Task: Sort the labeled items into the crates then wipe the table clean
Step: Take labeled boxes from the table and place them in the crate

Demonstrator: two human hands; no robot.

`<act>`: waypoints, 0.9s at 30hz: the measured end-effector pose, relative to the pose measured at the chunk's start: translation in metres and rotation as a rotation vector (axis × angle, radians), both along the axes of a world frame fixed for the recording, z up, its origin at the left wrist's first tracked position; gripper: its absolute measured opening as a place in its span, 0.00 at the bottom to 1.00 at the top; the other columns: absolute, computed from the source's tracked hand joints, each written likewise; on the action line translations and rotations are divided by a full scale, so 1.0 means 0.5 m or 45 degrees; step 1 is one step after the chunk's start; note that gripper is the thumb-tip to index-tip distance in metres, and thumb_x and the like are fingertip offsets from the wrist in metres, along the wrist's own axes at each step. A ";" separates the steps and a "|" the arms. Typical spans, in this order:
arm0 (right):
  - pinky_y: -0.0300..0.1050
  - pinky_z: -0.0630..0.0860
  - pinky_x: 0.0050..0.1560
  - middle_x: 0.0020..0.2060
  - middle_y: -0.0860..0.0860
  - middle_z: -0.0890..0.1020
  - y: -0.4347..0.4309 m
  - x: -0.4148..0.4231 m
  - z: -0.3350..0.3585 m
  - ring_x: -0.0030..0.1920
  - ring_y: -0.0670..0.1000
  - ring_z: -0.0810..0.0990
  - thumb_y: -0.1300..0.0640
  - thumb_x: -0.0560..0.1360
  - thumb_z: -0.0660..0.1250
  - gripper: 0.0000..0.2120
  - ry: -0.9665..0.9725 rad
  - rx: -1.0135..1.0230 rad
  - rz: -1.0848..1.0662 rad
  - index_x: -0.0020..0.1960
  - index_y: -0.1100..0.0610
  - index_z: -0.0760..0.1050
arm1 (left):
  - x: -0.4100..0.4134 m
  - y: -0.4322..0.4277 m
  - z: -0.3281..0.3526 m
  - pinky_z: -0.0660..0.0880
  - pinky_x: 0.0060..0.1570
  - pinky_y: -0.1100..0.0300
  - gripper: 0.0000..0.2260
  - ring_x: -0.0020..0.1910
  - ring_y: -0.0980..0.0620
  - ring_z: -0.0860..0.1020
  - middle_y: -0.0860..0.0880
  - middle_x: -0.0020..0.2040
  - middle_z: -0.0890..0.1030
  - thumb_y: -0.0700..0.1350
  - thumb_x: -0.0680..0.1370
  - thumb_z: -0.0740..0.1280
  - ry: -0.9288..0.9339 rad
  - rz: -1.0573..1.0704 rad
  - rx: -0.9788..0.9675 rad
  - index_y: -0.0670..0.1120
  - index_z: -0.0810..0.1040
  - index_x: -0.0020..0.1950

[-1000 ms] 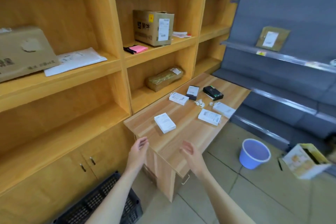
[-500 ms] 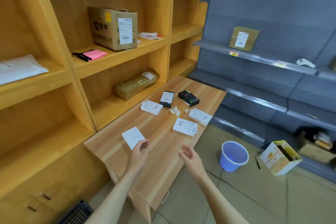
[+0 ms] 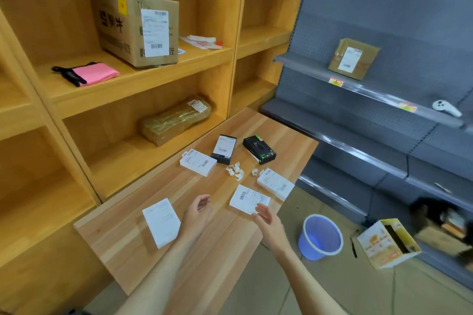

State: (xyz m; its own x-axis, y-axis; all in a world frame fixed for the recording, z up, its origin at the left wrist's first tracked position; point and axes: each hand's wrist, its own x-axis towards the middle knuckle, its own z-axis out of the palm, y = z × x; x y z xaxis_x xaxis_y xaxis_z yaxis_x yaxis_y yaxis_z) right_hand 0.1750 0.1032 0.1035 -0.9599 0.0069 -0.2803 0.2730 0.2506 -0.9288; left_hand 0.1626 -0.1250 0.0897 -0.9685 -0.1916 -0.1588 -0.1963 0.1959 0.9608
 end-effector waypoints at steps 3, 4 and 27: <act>0.42 0.71 0.63 0.66 0.43 0.77 0.033 -0.048 -0.013 0.66 0.44 0.75 0.48 0.77 0.67 0.23 -0.006 0.007 -0.022 0.71 0.50 0.71 | -0.052 0.030 -0.004 0.72 0.56 0.62 0.11 0.60 0.57 0.77 0.56 0.58 0.80 0.43 0.80 0.65 -0.005 -0.005 -0.027 0.52 0.77 0.61; 0.44 0.71 0.65 0.66 0.43 0.77 0.046 -0.068 -0.016 0.66 0.44 0.75 0.48 0.77 0.67 0.23 -0.006 0.002 -0.027 0.71 0.50 0.71 | -0.072 0.043 -0.003 0.72 0.56 0.62 0.11 0.60 0.57 0.77 0.56 0.58 0.79 0.43 0.80 0.65 -0.005 -0.006 -0.039 0.52 0.77 0.62; 0.44 0.66 0.68 0.69 0.47 0.73 0.403 -0.568 -0.029 0.69 0.47 0.72 0.53 0.79 0.65 0.25 -0.082 -0.009 0.309 0.74 0.54 0.66 | -0.436 0.406 -0.013 0.71 0.53 0.63 0.13 0.59 0.56 0.76 0.55 0.60 0.78 0.45 0.80 0.65 -0.124 0.224 -0.144 0.51 0.74 0.65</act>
State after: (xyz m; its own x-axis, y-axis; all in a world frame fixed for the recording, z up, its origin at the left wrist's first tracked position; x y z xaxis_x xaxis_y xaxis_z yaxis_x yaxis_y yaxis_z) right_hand -0.1087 0.3048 0.0890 -0.9134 -0.2236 -0.3401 0.2644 0.3093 -0.9135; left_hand -0.0556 0.0778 0.0831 -0.8999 -0.3780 -0.2175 -0.3274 0.2560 0.9096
